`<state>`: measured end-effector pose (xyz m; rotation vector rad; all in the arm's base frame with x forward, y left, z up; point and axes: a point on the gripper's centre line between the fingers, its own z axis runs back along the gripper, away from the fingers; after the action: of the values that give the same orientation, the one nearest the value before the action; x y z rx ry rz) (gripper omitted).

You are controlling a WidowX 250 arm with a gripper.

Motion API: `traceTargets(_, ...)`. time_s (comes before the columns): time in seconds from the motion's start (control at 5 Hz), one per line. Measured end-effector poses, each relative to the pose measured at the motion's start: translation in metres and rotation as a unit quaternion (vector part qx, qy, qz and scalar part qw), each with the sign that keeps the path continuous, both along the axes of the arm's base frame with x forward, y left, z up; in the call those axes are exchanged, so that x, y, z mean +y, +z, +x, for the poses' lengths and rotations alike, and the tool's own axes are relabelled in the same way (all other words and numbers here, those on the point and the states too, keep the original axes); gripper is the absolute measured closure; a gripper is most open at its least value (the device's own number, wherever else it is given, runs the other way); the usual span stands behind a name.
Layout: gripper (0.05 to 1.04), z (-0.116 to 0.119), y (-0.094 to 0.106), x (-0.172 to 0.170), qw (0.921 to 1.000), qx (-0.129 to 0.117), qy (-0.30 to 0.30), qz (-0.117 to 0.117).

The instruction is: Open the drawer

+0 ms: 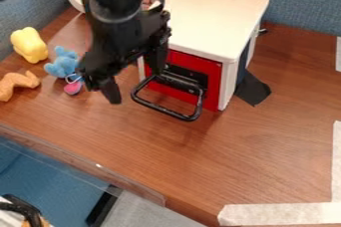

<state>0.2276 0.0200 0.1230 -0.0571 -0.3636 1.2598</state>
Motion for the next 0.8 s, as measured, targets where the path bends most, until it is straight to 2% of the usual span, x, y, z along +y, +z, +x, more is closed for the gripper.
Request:
traceTargets(0.2,0.083,0.002,-0.013,0.003,0.9985,-0.009,0.052,-0.014)
traceTargets(0.4,0.083,0.007,-0.025,0.009,0.9952,-0.005,0.089,-0.041)
traceTargets(0.6,0.083,0.011,-0.036,0.011,0.993,0.003,0.1,-0.063)
traceTargets(0.8,0.083,0.021,-0.051,0.007,0.9912,0.004,0.084,-0.102)
